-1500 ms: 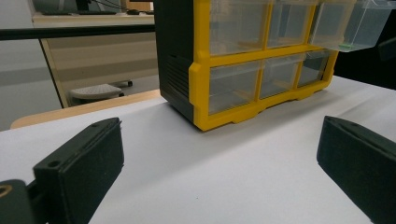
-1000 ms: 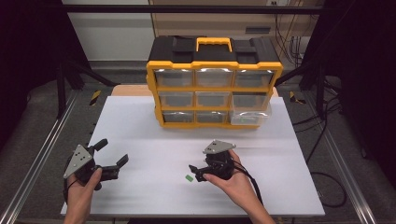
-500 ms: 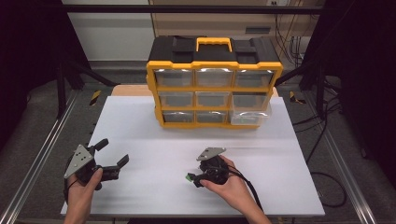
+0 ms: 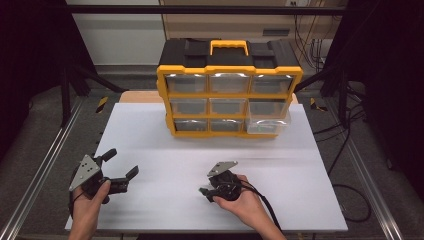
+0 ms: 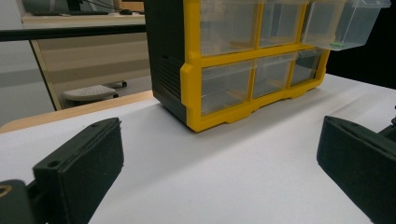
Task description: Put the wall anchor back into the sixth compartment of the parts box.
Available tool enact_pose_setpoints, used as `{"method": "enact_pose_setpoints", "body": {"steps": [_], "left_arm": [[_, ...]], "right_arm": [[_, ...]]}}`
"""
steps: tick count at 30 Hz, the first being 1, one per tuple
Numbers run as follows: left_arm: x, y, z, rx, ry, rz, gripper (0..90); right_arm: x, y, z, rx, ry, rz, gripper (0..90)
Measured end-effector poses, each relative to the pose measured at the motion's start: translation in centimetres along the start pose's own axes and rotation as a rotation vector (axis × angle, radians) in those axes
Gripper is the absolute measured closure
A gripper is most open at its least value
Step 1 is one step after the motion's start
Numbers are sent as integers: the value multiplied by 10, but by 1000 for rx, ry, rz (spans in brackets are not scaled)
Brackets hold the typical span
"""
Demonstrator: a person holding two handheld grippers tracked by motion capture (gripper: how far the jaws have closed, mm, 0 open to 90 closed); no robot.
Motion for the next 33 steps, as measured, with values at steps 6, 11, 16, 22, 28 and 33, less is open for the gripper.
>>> {"method": "enact_pose_setpoints", "body": {"steps": [6,11,16,22,28,33], "left_arm": [[0,1,0,0,-2,-1,7],[0,1,0,0,-3,-2,7],[-1,1,-1,1,-5,-3,7],[-1,2,-1,1,-8,-5,7],[-2,2,-2,0,-10,-7,7],[-2,2,-2,1,-10,-7,8]], "right_arm": [[1,-1,-1,-18,-6,5,580],[1,-1,-2,-16,-9,3,621],[0,0,-3,-17,-14,-3,673],[-3,0,-3,-12,-4,0,727],[-8,-2,-5,-19,-10,3,758],[-12,-2,-4,-4,-3,4,784]]}}
Point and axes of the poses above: each handheld gripper's, and its own axes: x roughly backward along the jaws, z roughly out of its top, y roughly to its right, the point moved 10 cm from there along -x, roughly forward along the jaws, and after that the axes turned 11 degrees about -x, right-handed, at the moved point
